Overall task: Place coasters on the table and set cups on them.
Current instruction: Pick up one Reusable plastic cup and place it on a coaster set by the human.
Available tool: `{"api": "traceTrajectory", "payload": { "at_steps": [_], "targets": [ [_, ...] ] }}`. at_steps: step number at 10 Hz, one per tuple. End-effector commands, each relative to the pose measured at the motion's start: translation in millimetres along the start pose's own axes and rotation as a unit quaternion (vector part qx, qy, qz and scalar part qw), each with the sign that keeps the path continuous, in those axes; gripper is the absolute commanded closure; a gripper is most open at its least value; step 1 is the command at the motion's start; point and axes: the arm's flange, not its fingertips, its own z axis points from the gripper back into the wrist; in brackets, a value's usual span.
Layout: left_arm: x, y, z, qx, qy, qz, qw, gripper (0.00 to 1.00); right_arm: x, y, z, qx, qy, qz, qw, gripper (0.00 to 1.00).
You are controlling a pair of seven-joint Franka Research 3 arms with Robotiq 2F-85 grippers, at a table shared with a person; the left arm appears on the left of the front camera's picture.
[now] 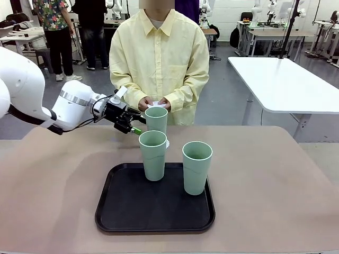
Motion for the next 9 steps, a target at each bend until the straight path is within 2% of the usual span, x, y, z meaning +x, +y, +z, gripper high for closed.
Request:
{"api": "traceTrajectory", "payload": {
  "at_steps": [1,3,5,6,8,9],
  "targets": [
    [61.6,-51.9,-2.0,-0.008,0.126,0.05,0.991,0.0,-0.3,0.6,0.4,0.004,0.0,0.003,1.0,0.0],
    [107.4,-79.2,11.4,0.067,0.217,0.122,0.966,0.0,-0.3,0.6,0.4,0.004,0.0,0.003,1.0,0.0],
    [140.5,-101.4,22.2,0.133,0.319,0.164,0.924,0.0,-0.3,0.6,0.4,0.004,0.0,0.003,1.0,0.0],
    [153.2,-110.8,21.0,0.153,0.346,0.179,0.908,0.0,-0.3,0.6,0.4,0.004,0.0,0.003,1.0,0.0],
    [176.4,-123.6,20.6,0.153,0.398,0.219,0.877,0.0,-0.3,0.6,0.4,0.004,0.0,0.003,1.0,0.0],
    [183.2,-130.8,17.0,0.156,0.44,0.232,0.854,0.0,-0.3,0.6,0.4,0.004,0.0,0.003,1.0,0.0]
  ]
}}
